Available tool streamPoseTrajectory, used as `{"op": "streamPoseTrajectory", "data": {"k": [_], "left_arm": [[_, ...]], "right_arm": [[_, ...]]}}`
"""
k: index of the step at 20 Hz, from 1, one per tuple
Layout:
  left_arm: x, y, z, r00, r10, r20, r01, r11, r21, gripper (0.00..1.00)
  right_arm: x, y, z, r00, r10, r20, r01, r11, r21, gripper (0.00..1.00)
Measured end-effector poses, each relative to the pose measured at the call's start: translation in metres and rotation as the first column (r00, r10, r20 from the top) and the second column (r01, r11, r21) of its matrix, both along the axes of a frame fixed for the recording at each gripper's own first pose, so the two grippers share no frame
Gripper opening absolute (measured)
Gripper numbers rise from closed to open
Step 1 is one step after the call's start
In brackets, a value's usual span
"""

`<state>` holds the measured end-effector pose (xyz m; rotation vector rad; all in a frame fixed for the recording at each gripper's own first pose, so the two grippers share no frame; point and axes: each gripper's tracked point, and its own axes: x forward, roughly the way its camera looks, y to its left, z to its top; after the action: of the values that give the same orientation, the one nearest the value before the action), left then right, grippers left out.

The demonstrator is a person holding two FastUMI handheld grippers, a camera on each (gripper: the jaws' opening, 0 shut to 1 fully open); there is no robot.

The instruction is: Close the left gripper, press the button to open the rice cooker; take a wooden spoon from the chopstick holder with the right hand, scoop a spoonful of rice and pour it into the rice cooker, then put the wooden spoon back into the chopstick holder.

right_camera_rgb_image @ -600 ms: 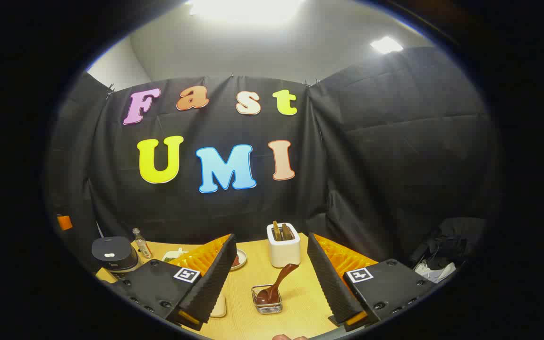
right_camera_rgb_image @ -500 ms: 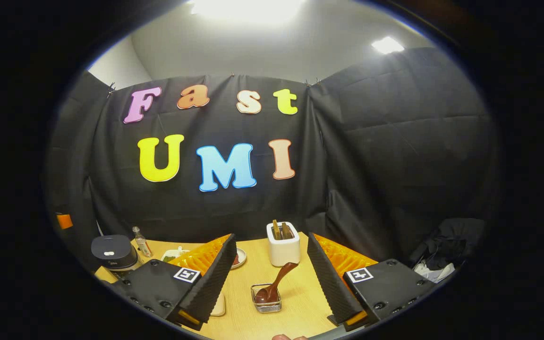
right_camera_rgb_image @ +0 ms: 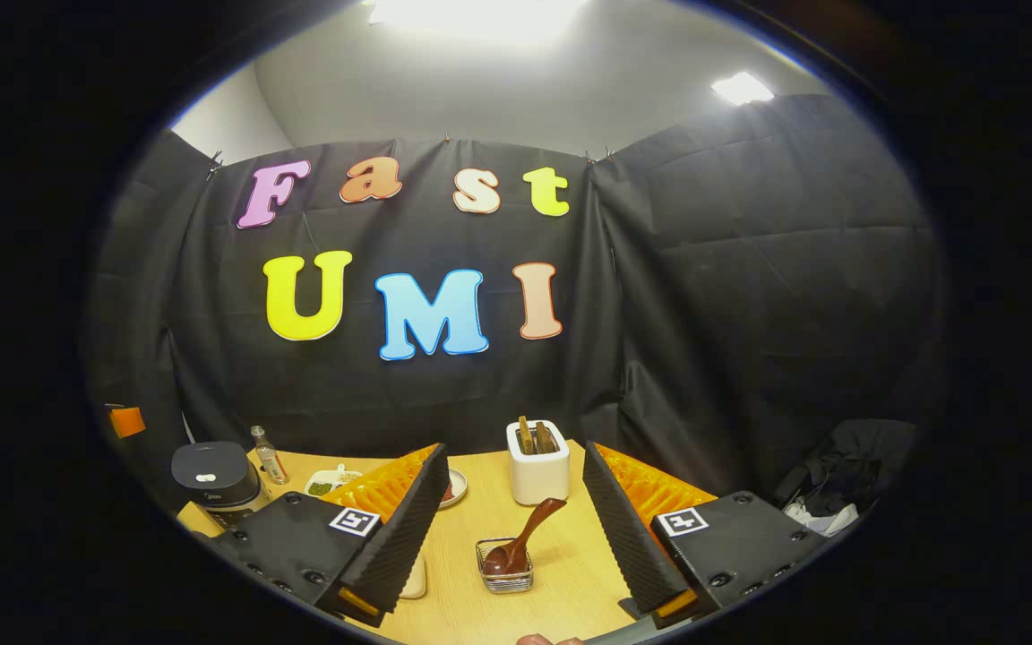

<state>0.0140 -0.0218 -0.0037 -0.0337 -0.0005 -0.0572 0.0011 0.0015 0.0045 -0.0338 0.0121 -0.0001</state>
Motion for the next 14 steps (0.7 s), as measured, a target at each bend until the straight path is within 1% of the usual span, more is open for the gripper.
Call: {"op": "streamPoseTrajectory", "data": {"k": [1,2,3,4,5,6,7,9,12,14], "left_arm": [[0.004,-0.001,-0.004,1.000,0.006,-0.011,-0.006,1.000,-0.007,0.95],[0.008,-0.002,-0.007,1.000,0.010,-0.022,-0.010,1.000,-0.012,0.92],[0.011,-0.003,-0.007,1.000,0.011,-0.029,-0.012,1.000,-0.016,0.92],[0.016,-0.006,-0.006,0.999,0.004,-0.036,-0.004,1.000,-0.016,0.94],[0.020,-0.010,-0.005,0.999,-0.008,-0.037,0.008,1.000,-0.014,0.92],[0.027,-0.011,-0.001,0.999,-0.010,-0.037,0.009,1.000,-0.009,0.92],[0.036,-0.008,0.000,0.999,0.001,-0.041,-0.002,1.000,-0.004,0.92],[0.051,-0.006,0.007,0.998,0.034,-0.053,-0.034,0.999,-0.004,0.92],[0.064,-0.008,0.028,0.997,0.061,-0.048,-0.063,0.997,-0.034,0.94],[0.072,-0.002,0.033,0.995,0.084,-0.054,-0.086,0.996,-0.036,0.93]], "right_arm": [[0.001,-0.002,0.001,1.000,-0.003,-0.006,0.003,1.000,-0.009,0.96],[0.002,-0.004,0.002,1.000,-0.006,-0.012,0.006,1.000,-0.017,0.96],[0.005,-0.006,0.003,1.000,-0.012,-0.016,0.011,1.000,-0.023,0.96],[0.008,-0.008,0.004,1.000,-0.016,-0.019,0.015,1.000,-0.027,0.96],[0.014,-0.007,0.005,1.000,-0.017,-0.022,0.016,0.999,-0.030,0.94],[0.022,-0.006,0.004,0.999,-0.014,-0.029,0.013,0.999,-0.035,0.94],[0.031,-0.004,0.004,0.999,-0.005,-0.034,0.003,0.999,-0.041,0.96],[0.054,0.002,0.009,0.999,0.013,-0.040,-0.015,0.999,-0.035,0.96],[0.084,0.015,0.021,0.998,0.056,-0.009,-0.056,0.998,-0.016,0.95],[0.103,0.024,0.018,0.996,0.084,-0.010,-0.085,0.996,-0.005,0.96]]}}
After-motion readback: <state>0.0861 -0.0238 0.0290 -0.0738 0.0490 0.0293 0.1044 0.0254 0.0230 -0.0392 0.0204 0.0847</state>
